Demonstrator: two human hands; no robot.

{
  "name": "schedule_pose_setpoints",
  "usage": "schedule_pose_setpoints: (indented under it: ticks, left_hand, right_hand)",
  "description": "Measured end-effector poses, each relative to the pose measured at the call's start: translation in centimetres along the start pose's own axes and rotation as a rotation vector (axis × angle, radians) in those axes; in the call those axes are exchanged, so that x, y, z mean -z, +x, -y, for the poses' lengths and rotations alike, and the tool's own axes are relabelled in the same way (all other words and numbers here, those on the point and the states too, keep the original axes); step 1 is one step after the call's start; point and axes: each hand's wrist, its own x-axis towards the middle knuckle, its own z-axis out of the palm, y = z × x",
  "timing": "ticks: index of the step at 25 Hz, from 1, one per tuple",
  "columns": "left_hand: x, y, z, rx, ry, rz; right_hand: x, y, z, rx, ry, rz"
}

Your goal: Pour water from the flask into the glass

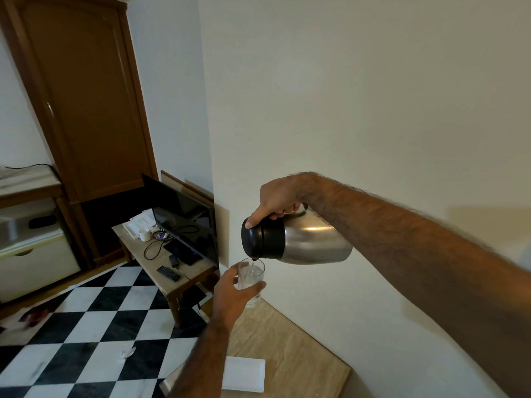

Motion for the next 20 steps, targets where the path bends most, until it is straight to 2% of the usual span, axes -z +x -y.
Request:
schedule_pose_setpoints:
  ticks: [20]
  left_hand:
    - [0.2,-0.41,0.0,-0.009,0.047,-0.016]
  right_hand:
    - [-0.8,-0.08,0.16,-0.006,0.005,0.007]
